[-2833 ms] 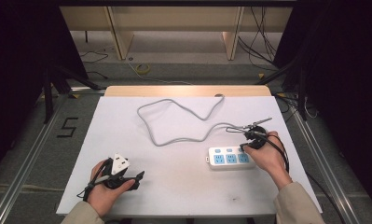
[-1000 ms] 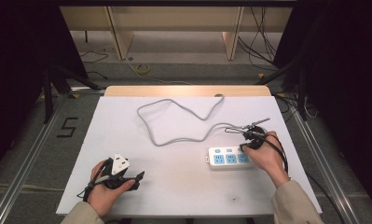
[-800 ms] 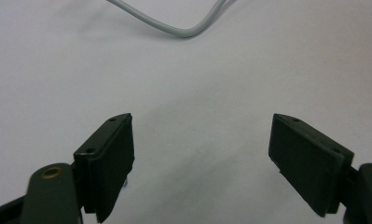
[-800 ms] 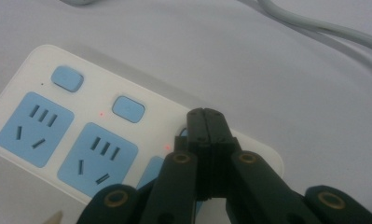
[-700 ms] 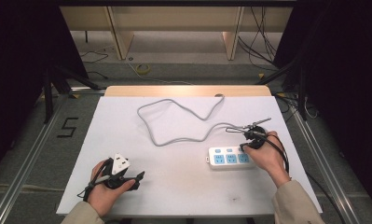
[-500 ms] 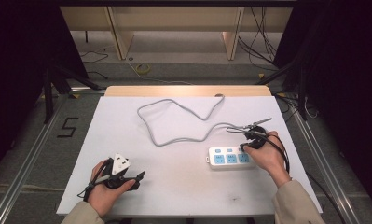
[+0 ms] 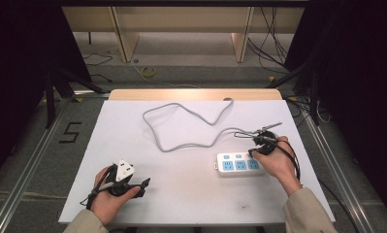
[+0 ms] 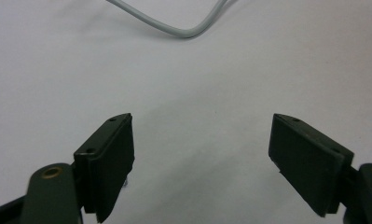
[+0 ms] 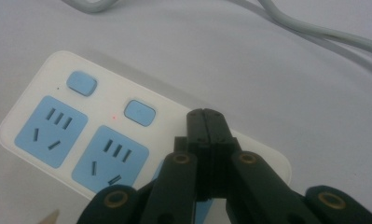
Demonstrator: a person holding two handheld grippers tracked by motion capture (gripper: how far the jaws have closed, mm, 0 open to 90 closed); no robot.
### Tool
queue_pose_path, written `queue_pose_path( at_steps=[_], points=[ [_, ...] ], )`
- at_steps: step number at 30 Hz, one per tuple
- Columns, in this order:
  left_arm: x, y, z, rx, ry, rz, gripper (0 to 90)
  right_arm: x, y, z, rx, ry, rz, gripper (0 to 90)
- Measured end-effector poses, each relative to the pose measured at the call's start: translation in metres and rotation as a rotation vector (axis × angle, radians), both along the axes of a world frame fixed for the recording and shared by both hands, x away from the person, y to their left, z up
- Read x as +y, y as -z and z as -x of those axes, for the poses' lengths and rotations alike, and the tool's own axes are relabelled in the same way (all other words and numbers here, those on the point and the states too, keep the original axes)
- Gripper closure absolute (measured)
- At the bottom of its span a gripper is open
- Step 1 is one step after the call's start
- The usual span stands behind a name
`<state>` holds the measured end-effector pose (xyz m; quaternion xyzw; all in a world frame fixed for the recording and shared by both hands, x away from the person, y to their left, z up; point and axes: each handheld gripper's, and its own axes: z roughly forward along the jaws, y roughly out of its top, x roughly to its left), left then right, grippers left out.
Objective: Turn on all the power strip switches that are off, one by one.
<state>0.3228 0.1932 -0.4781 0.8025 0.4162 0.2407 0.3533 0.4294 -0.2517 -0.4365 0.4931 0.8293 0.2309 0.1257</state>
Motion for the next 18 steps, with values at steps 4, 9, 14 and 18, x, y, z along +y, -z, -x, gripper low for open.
queue_pose_path(
  at_steps=[4,9,14,18],
  points=[
    [-0.0001,0.0002,-0.0002,0.0,0.0,0.0,22.3,0.0003,-0.0011,0.0005,-0.001,0.001,-0.001,90.0],
    [-0.0001,0.0,-0.0002,0.002,0.003,-0.006,22.3,0.0016,-0.0023,0.0011,-0.005,-0.004,-0.003,90.0],
    [0.0,0.0001,-0.0002,0.001,0.0,-0.003,22.3,0.0039,-0.0026,0.0016,-0.003,-0.009,-0.005,90.0],
    [0.0001,0.0002,-0.0002,0.0,0.0,-0.001,22.3,0.0052,-0.0031,0.0019,-0.005,-0.011,-0.006,90.0]
  ],
)
